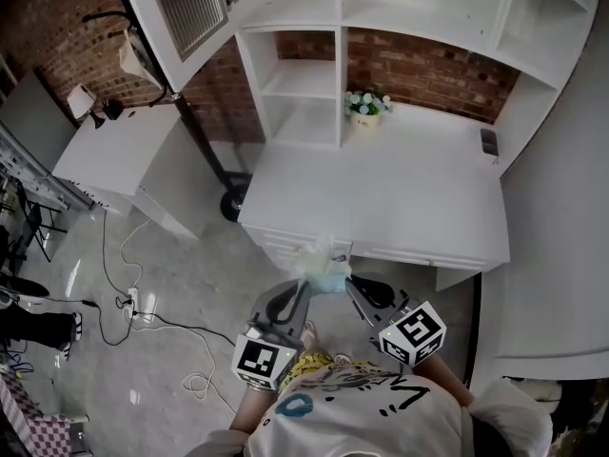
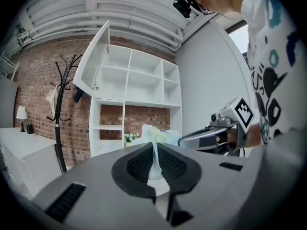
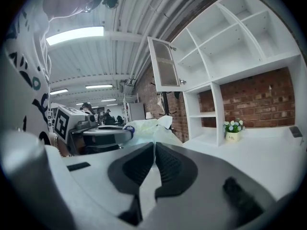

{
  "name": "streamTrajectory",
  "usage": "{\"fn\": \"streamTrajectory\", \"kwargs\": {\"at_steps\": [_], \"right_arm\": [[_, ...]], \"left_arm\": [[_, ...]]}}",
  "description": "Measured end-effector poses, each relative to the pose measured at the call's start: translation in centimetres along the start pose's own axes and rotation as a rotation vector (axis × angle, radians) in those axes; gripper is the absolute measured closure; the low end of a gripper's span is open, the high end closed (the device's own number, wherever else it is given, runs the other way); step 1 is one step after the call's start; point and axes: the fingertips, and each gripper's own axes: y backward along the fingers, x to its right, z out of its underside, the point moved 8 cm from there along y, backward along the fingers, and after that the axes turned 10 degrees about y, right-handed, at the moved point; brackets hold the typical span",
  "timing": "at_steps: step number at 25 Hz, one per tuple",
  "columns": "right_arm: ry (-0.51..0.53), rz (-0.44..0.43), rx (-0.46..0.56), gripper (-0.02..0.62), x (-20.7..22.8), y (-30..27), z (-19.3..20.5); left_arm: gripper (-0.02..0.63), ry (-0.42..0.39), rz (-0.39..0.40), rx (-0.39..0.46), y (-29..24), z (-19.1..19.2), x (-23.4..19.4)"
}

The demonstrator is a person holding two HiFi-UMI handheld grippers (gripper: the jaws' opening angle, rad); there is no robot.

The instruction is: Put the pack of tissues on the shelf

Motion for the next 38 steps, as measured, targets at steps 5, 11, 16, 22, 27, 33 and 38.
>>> {"fn": "streamTrajectory", "kwargs": {"at_steps": [5,11,16,22,27,33,38], "right_arm": [[-0.012,0.028,-0.008,0.565,1.3,-2.8,-0.7],[-0.021,0.061,-0.001,0.565,2.2,-6.7,-2.4],[-0.03,0.089,0.004,0.565,2.0,-10.2,-3.4],[-0.018,0.1,0.0,0.565,1.8,-14.1,-3.9],[-0.019,0.092,-0.006,0.565,1.5,-16.1,-4.6],[-0.022,0.09,-0.029,0.565,1.5,-18.1,-4.7],[-0.005,0.103,-0.03,0.565,1.8,-18.9,-4.9]], "left_arm": [[0.58,-0.007,0.034,-0.012,-1.9,-0.9,-3.1],[0.58,-0.017,0.073,-0.011,-2.9,-2.8,-7.1],[0.58,-0.026,0.091,-0.01,-3.1,-3.9,-10.8],[0.58,-0.03,0.103,0.001,-3.2,-4.3,-14.9],[0.58,-0.032,0.104,0.008,-3.6,-4.7,-17.2],[0.58,-0.021,0.1,0.014,-3.6,-4.7,-19.0],[0.58,-0.004,0.091,0.023,-3.7,-5.0,-19.9]]}}
